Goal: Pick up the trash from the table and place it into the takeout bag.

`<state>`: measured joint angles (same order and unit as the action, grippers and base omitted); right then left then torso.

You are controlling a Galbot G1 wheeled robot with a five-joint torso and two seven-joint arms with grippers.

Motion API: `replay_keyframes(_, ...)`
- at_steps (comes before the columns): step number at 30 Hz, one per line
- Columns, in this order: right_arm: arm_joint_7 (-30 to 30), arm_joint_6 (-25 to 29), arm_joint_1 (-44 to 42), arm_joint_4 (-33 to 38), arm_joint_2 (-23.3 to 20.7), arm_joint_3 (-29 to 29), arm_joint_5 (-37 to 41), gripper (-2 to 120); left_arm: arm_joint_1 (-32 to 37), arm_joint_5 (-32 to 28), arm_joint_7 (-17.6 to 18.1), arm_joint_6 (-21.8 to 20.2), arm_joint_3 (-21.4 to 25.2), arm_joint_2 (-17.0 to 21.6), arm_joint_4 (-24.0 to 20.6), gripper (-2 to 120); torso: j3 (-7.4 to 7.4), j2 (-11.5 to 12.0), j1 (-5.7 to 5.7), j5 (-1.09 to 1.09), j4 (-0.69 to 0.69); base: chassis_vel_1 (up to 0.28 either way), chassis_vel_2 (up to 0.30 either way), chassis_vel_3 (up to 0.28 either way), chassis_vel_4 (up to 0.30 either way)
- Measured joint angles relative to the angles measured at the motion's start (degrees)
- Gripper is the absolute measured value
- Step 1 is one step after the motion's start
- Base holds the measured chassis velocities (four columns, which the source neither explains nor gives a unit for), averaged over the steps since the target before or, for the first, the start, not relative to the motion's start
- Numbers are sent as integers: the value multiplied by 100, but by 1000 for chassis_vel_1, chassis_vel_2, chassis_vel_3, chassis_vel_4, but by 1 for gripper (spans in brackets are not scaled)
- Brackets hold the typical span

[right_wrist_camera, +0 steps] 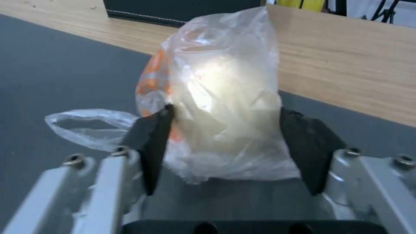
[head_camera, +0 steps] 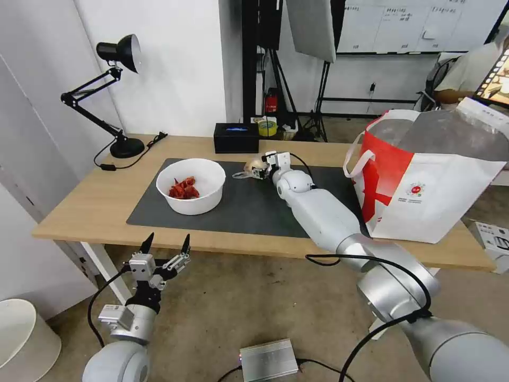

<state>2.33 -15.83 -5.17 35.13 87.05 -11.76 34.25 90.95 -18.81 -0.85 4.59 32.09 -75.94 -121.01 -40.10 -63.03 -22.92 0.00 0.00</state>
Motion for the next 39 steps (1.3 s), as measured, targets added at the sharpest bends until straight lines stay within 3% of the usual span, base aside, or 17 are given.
replay_keyframes(17, 74, 26, -58, 12, -43, 11, 21, 0, 3, 5, -3, 5, 2, -7, 0, 100, 0, 0, 0, 0, 0, 0, 0, 0, 0)
replay_keyframes(27, 171, 102, -112, 223, -101, 10, 66, 0, -7, 6, -3, 5, 1, 2, 1, 100, -1, 0, 0, 0, 0, 0, 0, 0, 0)
replay_keyframes(39, 396, 54, -172, 1494, -772, -362, 367, 0, -8, 34, 1, 6, -27, -9, 2, 100, -1, 0, 0, 1, 1, 0, 0, 0, 0)
